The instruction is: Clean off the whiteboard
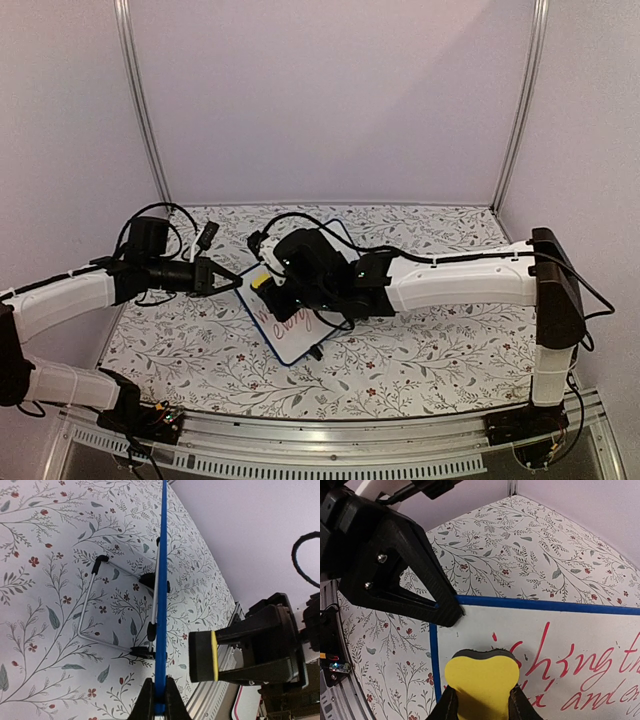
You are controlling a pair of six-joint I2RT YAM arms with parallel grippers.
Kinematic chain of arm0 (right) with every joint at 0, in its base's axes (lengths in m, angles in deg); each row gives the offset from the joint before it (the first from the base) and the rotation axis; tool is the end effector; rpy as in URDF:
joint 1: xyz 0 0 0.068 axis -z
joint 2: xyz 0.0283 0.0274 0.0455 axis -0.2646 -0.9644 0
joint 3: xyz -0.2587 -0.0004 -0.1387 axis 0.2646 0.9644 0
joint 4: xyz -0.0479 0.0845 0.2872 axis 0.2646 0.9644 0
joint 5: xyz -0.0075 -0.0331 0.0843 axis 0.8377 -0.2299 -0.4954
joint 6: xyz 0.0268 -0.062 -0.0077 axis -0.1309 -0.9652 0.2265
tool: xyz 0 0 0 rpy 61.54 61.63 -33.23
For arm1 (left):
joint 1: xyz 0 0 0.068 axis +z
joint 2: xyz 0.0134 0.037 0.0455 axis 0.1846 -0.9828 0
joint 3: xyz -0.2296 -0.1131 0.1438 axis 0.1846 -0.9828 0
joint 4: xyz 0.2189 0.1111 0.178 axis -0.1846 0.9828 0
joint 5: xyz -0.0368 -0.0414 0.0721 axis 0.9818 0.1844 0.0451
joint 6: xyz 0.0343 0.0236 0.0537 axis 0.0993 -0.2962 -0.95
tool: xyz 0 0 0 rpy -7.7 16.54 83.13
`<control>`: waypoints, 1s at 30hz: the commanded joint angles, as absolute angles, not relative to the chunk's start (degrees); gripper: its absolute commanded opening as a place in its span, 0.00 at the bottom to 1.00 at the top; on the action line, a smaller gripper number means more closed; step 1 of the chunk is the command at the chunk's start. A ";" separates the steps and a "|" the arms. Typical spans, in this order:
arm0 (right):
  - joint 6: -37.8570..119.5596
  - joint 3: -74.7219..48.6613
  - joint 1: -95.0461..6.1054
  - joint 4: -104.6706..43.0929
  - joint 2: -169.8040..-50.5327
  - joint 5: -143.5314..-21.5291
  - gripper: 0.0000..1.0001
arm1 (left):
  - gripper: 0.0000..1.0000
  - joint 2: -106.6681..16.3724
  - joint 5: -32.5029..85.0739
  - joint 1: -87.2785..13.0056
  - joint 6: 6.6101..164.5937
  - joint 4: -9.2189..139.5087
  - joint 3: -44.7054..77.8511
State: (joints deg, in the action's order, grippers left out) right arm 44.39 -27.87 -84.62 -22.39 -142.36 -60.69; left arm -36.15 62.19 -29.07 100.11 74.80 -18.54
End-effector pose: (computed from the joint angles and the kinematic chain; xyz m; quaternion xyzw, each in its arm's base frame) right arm 0.2002 0.4914 0.2520 -0.3741 0.7845 0.2260 0.4399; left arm 0.2514 -0.1239 0.2177 0.1123 0.8383 -0.4681 0.2559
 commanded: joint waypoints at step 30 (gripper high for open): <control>46.10 -23.34 -84.65 -22.37 -145.84 -62.50 0.17 | 0.00 -34.61 62.13 -28.02 101.03 72.91 -18.88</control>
